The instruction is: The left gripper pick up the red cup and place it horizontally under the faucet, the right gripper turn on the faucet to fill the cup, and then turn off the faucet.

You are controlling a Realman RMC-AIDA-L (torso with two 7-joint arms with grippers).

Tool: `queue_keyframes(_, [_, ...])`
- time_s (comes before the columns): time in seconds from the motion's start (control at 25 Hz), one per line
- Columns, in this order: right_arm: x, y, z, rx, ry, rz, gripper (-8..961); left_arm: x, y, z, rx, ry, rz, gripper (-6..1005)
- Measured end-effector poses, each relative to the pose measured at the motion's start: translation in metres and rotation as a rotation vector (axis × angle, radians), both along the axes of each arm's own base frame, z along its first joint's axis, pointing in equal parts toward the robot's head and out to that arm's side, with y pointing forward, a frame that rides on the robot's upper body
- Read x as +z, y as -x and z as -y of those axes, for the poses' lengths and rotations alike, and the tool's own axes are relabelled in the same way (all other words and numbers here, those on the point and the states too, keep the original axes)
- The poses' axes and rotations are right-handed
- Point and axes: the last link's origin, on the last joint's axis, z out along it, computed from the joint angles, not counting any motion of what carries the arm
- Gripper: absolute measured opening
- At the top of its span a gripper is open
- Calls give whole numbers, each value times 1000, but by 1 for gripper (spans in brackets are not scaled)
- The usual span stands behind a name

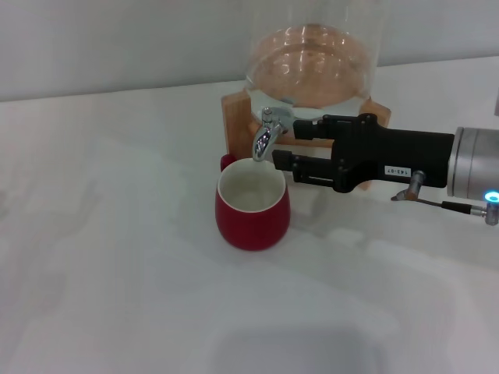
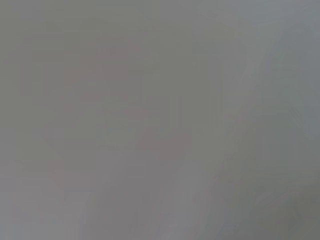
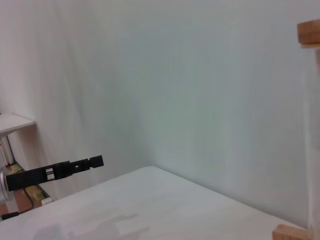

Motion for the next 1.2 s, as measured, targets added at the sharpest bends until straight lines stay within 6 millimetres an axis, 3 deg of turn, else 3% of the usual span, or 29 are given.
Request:
queue_keyframes(0.72, [5,-2,0,-3,-4,-8,632,0,1,1,3,0,-1,859])
queue_keyframes(0.92, [24,-7,9,23,23,-56,632,1,5,1,24,-3,-7,859])
queue_keyframes(1.2, [53,-30,9,-56,-67,-57,632,1,6,2,32,-3,-8,858])
